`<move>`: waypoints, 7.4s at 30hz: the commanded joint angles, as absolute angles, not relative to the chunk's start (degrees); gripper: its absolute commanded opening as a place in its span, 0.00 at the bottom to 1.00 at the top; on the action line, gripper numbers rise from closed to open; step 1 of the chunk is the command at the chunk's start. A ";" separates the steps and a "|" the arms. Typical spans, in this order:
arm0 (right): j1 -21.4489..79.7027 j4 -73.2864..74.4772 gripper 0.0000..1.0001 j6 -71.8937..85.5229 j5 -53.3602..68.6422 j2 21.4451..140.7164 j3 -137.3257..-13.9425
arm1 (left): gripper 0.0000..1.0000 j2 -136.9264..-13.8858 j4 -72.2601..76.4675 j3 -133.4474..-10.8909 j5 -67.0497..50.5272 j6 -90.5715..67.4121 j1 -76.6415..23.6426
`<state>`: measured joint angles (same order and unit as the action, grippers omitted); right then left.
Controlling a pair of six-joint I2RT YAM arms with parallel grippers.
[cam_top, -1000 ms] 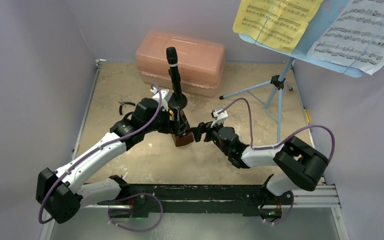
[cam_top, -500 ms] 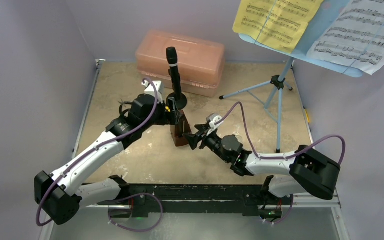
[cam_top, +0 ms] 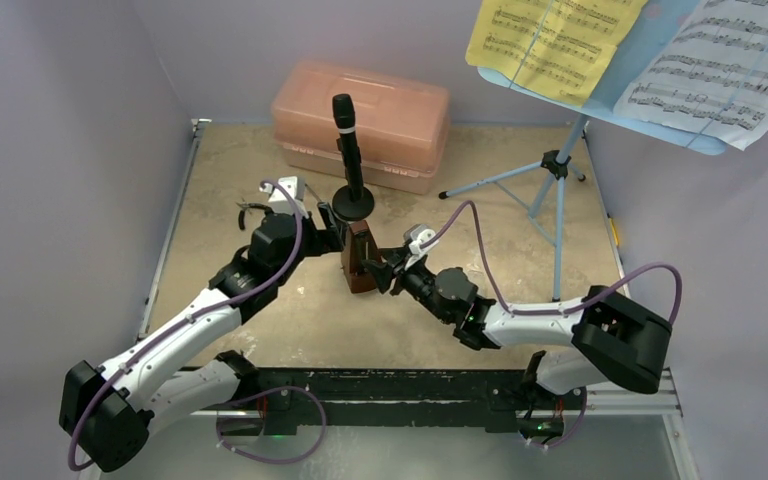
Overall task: Pack up the instrument practice props
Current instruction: Hook the pendulum onto the metronome.
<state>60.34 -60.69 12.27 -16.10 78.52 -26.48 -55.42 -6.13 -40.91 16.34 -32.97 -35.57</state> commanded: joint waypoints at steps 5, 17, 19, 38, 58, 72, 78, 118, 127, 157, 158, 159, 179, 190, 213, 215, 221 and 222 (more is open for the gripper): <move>60.58 -62.26 0.35 11.10 -18.34 81.16 -30.90 | 0.83 -53.03 4.15 -38.75 21.95 -32.73 -34.53; 60.61 -62.91 0.16 11.08 -22.73 84.96 -32.87 | 0.83 -59.31 6.45 -42.54 17.39 -30.30 -34.01; 60.61 -62.86 0.15 11.05 -23.16 85.15 -32.98 | 0.83 -59.66 6.43 -42.48 16.24 -29.88 -33.97; 60.55 -60.61 0.05 11.06 -22.70 86.57 -34.55 | 0.79 -60.16 9.90 -39.83 2.82 -29.18 -34.00; 60.00 -55.72 0.00 12.36 -22.06 86.54 -36.12 | 0.75 -62.13 11.12 -39.69 -4.59 -28.48 -34.10; 56.67 -52.97 0.00 14.78 -17.56 84.16 -35.53 | 0.70 -64.21 11.26 -40.25 -7.41 -27.62 -34.10; 55.81 -50.75 0.00 14.88 -15.40 83.76 -36.87 | 0.62 -64.94 11.48 -40.48 -9.05 -26.95 -34.18; 53.48 -48.84 0.05 16.98 -11.60 81.30 -36.26 | 0.48 -64.85 6.33 -42.54 1.84 -17.84 -40.32; 53.52 -51.85 0.11 17.05 -11.73 78.80 -33.02 | 0.40 -65.24 6.11 -42.68 2.64 -17.75 -40.51; 53.35 -63.42 0.00 17.12 -10.42 82.47 -29.62 | 0.36 -65.69 6.33 -42.95 1.43 -18.19 -40.88; 53.24 -63.61 0.00 17.21 -10.49 82.63 -29.62 | 0.37 -65.69 6.41 -42.91 1.34 -18.19 -40.93; 53.19 -63.86 0.00 17.30 -10.54 82.74 -29.62 | 0.37 -65.67 6.41 -42.91 1.24 -18.19 -40.92; 52.17 -64.96 0.00 18.15 -10.58 85.19 -30.67 | 0.56 -65.21 6.86 -42.85 0.26 -17.49 -41.75; 52.03 -68.68 0.00 16.11 -5.77 85.18 -30.30 | 0.55 -65.39 6.94 -42.83 0.26 -17.40 -41.91; 52.03 -56.80 0.23 13.64 -3.85 72.58 -26.59 | 0.75 -63.02 5.94 -43.07 2.24 -19.00 -42.04; 52.02 -51.97 0.41 14.18 -5.23 69.77 -26.63 | 0.76 -62.41 5.54 -43.29 2.92 -19.55 -42.02; 52.02 -34.83 0.98 17.85 -10.95 62.42 -28.65 | 0.79 -59.38 2.88 -43.50 9.31 -22.05 -42.05; 52.03 -31.90 0.98 18.94 -12.04 61.38 -29.18 | 0.80 -58.79 2.82 -43.35 9.95 -22.41 -42.04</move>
<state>52.05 -44.97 15.75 -6.76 64.97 -26.39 -61.67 3.99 -41.39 5.45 -20.01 -41.76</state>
